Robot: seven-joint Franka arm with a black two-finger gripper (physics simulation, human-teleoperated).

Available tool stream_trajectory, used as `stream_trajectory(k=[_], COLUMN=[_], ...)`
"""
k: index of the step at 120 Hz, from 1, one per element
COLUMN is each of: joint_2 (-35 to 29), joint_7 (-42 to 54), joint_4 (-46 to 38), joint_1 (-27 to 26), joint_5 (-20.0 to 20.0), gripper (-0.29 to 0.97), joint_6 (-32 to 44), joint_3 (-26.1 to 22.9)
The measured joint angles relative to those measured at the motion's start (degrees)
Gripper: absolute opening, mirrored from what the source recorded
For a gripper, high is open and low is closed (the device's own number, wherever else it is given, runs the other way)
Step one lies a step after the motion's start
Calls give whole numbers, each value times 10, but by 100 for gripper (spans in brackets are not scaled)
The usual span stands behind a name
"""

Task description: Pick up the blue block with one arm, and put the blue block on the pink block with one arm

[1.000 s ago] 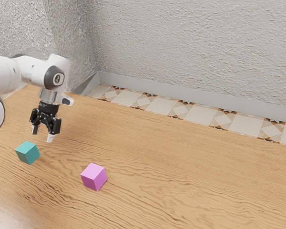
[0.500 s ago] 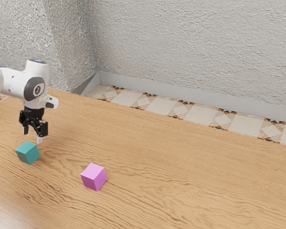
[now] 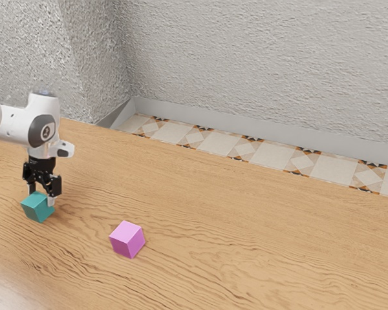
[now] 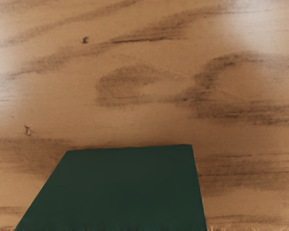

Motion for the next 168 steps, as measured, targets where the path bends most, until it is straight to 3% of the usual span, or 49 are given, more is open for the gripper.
stream_trajectory(k=[56, 86, 132, 148, 168], joint_2=[4, 5, -1, -9, -4], joint_7=[9, 11, 10, 3, -31], joint_4=[-8, -8, 6, 65, 113], joint_1=[4, 4, 0, -15, -47], joint_5=[-1, -1, 0, -24, -54], gripper=[68, 45, 38, 38, 36], joint_6=[3, 3, 2, -42, -127], joint_3=[8, 8, 7, -2, -50])
